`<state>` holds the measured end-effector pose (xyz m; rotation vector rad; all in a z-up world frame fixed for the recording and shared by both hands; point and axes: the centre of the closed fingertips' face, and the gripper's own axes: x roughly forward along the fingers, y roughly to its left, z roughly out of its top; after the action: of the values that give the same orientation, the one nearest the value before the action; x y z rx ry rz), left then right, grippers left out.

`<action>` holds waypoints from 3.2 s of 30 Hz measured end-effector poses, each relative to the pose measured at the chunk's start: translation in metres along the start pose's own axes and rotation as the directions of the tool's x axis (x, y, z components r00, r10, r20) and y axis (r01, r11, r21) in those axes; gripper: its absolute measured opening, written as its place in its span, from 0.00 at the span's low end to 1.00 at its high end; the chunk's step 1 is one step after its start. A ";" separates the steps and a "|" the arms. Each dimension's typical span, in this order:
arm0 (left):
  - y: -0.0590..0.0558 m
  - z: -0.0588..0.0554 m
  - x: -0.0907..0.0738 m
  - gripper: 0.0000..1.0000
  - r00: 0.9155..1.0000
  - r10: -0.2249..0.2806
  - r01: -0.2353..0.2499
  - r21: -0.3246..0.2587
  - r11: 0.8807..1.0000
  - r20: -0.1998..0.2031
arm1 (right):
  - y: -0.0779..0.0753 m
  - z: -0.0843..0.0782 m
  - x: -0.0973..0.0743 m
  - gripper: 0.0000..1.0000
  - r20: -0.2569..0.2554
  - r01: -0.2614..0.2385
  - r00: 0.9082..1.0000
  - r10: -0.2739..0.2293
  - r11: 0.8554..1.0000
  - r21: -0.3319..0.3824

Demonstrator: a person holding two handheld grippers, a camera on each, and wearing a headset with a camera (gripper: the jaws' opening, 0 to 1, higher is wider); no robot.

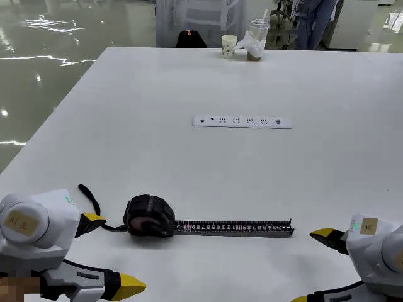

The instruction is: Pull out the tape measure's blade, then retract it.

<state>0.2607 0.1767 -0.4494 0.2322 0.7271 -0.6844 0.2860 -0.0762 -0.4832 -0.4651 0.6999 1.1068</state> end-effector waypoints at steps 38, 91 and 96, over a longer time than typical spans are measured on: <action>-0.028 0.001 -0.018 0.97 0.977 0.190 -0.167 -0.204 0.965 0.098 | 0.031 0.015 -0.015 0.99 0.119 0.158 0.973 -0.196 0.949 0.271; -0.054 -0.001 -0.029 0.99 0.943 0.327 -0.283 -0.360 0.889 0.064 | 0.050 0.038 -0.038 0.99 0.121 0.279 0.923 -0.366 0.852 0.444; -0.054 -0.002 -0.030 0.99 0.942 0.331 -0.288 -0.361 0.887 0.062 | 0.050 0.041 -0.038 0.99 0.131 0.280 0.921 -0.368 0.856 0.435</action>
<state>0.2083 0.1514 -0.4282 -0.0208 0.6615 -0.2532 0.2407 -0.0542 -0.4273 -0.0954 0.6167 0.6491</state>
